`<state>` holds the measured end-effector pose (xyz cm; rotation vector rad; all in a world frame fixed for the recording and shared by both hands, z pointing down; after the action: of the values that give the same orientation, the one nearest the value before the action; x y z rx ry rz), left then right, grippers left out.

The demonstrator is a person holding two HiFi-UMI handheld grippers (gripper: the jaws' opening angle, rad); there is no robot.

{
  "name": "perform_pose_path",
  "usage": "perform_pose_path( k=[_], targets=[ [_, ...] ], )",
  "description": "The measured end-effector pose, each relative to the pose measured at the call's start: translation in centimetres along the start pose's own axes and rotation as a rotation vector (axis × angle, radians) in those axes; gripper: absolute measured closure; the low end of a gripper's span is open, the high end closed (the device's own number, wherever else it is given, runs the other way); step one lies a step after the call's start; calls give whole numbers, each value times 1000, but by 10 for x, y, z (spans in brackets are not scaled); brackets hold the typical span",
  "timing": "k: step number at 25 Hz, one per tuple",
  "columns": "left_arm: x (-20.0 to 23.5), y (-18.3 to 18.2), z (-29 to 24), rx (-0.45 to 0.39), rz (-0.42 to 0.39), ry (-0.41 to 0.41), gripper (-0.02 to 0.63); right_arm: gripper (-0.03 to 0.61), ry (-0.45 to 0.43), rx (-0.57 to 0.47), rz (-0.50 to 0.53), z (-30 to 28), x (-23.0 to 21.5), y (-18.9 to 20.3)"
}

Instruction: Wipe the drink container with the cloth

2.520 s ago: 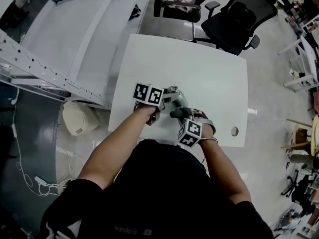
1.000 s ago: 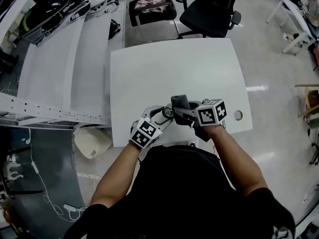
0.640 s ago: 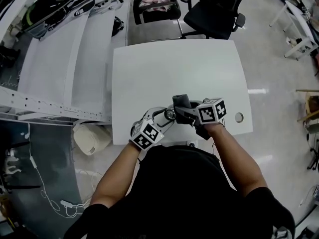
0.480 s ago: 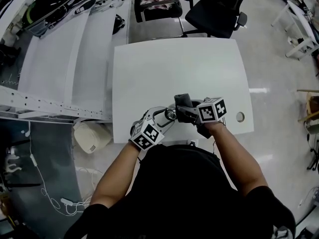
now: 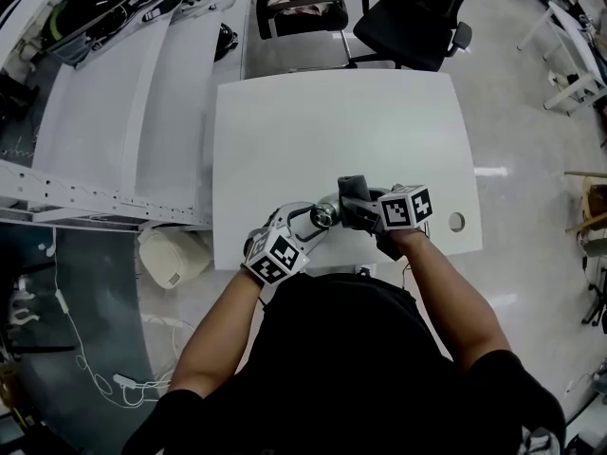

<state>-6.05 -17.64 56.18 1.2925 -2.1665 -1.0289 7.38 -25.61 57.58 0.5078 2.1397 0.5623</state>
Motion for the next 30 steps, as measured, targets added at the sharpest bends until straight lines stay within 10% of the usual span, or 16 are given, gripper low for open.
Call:
perform_pose_path(
  k=[30],
  targets=[
    [-2,0,2,10,-14,-3,371,466,165,82,3,-17,-55,20]
  ],
)
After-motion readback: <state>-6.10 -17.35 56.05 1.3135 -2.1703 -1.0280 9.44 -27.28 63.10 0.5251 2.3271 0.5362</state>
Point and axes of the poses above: the fingertips, and each gripper's own axes: z backward along the fingers, x to its left, y out of its underside, the point moved 6 cm from there along z, backward along the fingers, and after that the axes turned 3 degrees about y, right-handed, at the moved point
